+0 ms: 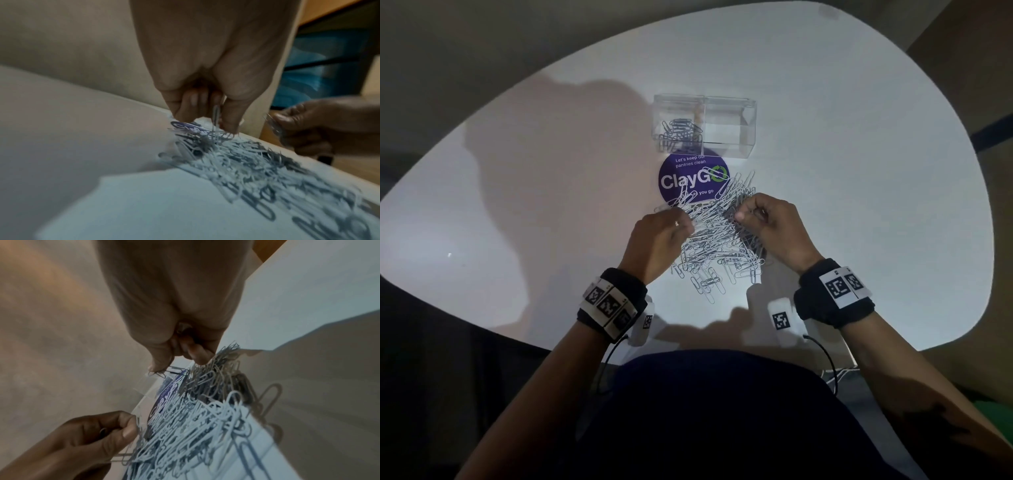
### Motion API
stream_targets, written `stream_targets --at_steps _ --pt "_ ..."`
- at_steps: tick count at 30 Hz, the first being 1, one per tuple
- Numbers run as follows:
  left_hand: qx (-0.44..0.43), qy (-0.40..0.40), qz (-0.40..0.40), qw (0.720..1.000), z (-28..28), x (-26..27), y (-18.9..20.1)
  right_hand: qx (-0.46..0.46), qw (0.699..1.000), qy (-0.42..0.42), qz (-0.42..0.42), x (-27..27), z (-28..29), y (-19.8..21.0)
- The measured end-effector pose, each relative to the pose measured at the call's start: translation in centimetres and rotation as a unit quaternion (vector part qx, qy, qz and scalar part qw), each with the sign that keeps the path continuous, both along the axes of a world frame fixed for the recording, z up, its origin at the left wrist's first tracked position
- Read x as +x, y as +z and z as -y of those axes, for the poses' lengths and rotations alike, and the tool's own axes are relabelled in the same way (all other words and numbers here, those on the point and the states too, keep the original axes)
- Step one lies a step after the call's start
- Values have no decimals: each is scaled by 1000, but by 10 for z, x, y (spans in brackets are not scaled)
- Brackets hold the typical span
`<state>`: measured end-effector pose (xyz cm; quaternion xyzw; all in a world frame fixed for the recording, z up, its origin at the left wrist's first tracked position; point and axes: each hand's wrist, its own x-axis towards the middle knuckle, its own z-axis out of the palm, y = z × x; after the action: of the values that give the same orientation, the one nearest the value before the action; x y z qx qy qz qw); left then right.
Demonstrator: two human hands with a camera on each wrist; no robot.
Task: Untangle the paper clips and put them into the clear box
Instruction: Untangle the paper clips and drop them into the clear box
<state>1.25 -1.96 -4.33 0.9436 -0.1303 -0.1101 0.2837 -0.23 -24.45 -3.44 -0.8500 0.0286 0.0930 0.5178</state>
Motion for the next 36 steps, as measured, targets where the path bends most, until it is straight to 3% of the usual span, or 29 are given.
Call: stream_targets --at_steps 6,11,13,15,18,21,26,33,36 --pt "1 3 52 999 -5 -1 4 -9 1000 -7 0 1 -3 -5" --pt "38 -32 27 998 6 -9 0 5 999 -30 -24 4 -9 1" --pt "62 -48 26 997 8 -8 -2 76 992 -45 -90 5 -12 6" --pt "62 -46 39 996 7 -5 0 202 964 -68 -157 6 -13 10" --pt "15 23 52 998 2 2 8 309 930 -74 -185 7 -11 8" --pt "14 49 48 998 -2 7 10 316 930 -53 -178 7 -9 1" --pt "41 -30 85 995 3 -3 5 294 936 -47 -188 7 -8 -8" --pt "94 -53 35 994 20 -7 -4 344 900 -83 -254 9 -13 -2" --pt "73 -27 -9 997 22 -4 -4 357 896 -71 -254 8 -11 -2"
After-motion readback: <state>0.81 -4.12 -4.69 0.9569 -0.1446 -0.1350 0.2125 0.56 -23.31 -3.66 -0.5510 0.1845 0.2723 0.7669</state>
